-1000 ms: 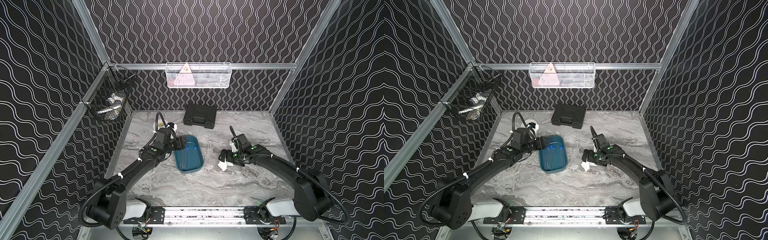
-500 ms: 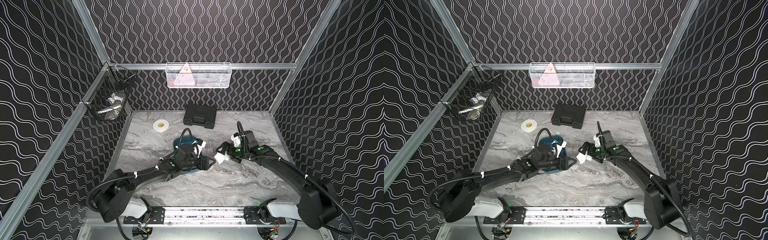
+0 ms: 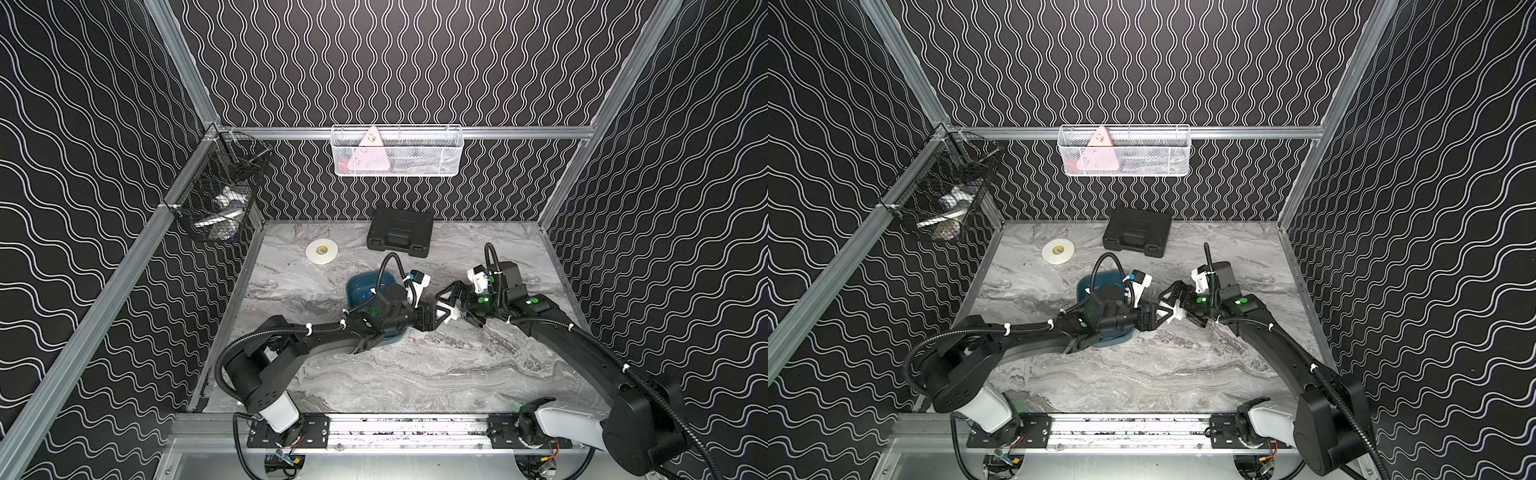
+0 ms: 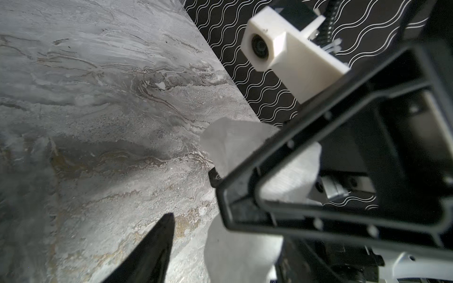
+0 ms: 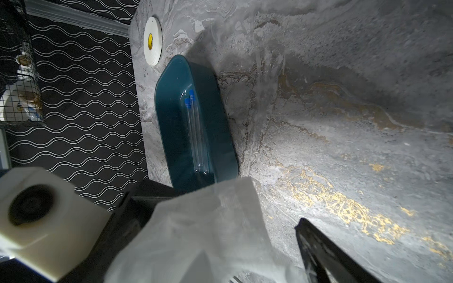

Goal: Wipe the exteriors of test tubes
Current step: Place the cleaning item at the center of the board.

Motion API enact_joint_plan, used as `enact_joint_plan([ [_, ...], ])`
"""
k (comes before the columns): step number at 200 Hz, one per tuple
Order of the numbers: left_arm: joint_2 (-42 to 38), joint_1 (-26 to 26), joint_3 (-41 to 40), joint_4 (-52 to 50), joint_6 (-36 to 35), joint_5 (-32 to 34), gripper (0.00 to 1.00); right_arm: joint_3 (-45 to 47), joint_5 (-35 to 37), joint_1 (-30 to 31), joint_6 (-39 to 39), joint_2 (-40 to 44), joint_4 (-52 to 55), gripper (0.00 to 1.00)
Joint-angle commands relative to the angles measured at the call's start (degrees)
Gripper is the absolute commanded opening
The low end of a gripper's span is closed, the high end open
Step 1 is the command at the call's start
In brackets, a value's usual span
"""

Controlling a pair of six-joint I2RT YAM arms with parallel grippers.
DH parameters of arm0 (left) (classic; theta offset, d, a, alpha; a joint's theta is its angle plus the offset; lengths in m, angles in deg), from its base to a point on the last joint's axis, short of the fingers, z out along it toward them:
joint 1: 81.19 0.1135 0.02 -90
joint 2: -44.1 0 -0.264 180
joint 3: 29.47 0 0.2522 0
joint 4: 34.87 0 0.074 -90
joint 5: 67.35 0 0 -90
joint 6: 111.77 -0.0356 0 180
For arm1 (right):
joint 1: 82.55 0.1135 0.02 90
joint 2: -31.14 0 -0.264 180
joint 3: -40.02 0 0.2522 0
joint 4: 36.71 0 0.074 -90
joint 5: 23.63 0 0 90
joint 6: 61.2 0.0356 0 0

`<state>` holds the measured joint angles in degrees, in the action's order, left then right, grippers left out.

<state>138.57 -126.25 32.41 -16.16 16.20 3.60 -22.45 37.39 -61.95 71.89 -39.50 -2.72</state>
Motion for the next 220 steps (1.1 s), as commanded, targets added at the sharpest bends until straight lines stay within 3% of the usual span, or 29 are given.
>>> enact_joint_plan([
  [1,2.07,-0.44,0.62,4.71,1.95,2.17,0.30,0.24,-0.38,-0.29,1.12,1.00,-1.13,1.00],
  [13,2.63,-0.96,0.05,6.57,2.52,3.67,0.10,0.14,-0.38,-0.56,1.08,1.35,-0.94,1.00],
  [25,3.01,-1.41,-0.04,6.96,2.24,4.36,0.00,-0.28,-0.25,-0.89,0.71,1.55,-0.20,1.00],
  [82,5.79,-3.86,3.96,-4.90,-0.28,3.93,0.00,-5.14,1.59,-7.12,-3.94,1.72,6.32,1.00],
  [122,10.09,-4.95,4.56,-6.52,0.26,4.14,0.00,-7.98,2.99,-12.33,-7.46,1.28,10.48,1.00],
  [142,11.73,-5.38,5.68,-8.78,-0.48,4.23,0.17,-8.07,4.51,-13.95,-8.89,1.44,12.17,1.00],
  [166,10.92,-5.66,5.11,-10.24,-1.55,5.69,0.50,-7.10,7.07,-14.70,-10.43,2.17,13.43,1.00],
  [220,2.86,-5.91,4.92,-19.76,-9.33,10.88,0.89,-5.15,11.50,-15.11,-12.10,2.62,13.70,1.00],
])
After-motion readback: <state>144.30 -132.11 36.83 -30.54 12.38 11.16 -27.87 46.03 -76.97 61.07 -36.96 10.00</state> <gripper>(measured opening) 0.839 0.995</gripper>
